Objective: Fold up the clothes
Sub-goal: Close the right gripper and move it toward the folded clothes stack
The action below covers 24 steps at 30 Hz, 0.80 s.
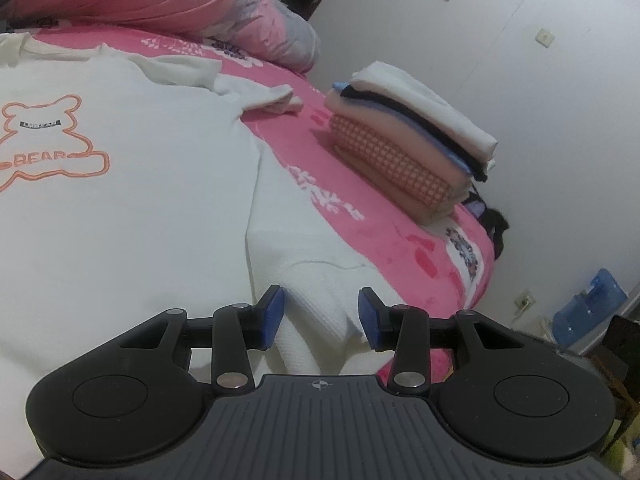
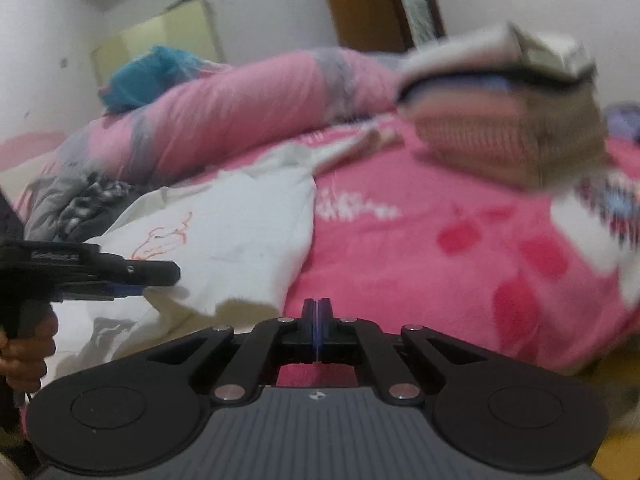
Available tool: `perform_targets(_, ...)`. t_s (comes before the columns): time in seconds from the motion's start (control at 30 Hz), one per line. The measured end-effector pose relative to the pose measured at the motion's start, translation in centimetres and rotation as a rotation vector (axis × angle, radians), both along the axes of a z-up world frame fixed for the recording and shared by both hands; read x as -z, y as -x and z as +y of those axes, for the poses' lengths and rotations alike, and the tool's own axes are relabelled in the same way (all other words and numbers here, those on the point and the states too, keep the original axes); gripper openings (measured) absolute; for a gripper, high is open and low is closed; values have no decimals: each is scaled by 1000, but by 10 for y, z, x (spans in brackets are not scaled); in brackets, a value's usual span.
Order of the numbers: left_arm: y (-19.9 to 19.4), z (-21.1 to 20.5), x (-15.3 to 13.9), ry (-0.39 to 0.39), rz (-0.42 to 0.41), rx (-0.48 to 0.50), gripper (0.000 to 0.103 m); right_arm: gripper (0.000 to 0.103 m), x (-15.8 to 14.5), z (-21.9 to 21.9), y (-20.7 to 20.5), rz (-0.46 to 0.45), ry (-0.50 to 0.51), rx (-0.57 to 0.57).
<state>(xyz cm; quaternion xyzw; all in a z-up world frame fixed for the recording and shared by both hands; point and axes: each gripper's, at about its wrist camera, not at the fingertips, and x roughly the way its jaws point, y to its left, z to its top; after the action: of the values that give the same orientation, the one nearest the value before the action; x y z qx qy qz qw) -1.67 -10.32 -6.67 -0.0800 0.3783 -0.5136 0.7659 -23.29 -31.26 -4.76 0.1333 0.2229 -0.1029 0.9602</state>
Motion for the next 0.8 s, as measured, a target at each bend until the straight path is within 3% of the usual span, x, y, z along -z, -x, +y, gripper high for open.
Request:
perform_targets(0.07, 0, 3, -3, 9, -3, -10, 41, 2, -5, 3, -1, -12, 55, -57)
perform_targets(0.13, 0, 4, -6, 19, -8, -17, 41, 10, -12, 14, -11, -9, 159, -156)
perform_targets(0.2, 0, 5, -8, 27, -10, -23, 41, 47, -13, 28, -24, 11, 258, -239)
perform_targets(0.37, -1, 3, -6, 31, 8, -26, 41, 50, -3, 62, -53, 60, 477, -377)
perform_targets(0.47, -1, 3, -7, 34, 10, -26, 41, 54, 11, 78, -66, 127, 614, -384)
perform_targets(0.53, -2, 3, -7, 36, 15, -28, 41, 49, 16, 80, -69, 135, 633, -347)
perform_targets(0.57, -2, 3, -7, 37, 18, -29, 41, 36, 18, 80, -71, 137, 637, -327)
perform_targets(0.6, -3, 3, -8, 38, 17, -29, 41, 11, 19, 80, -72, 139, 642, -307)
perform_targets(0.63, -3, 2, -8, 38, 15, -29, 41, 1, 18, 76, -71, 133, 617, -267)
perform_targets(0.8, -3, -3, -8, 31, 8, -19, 41, 1, 4, 60, -50, 78, 522, -49)
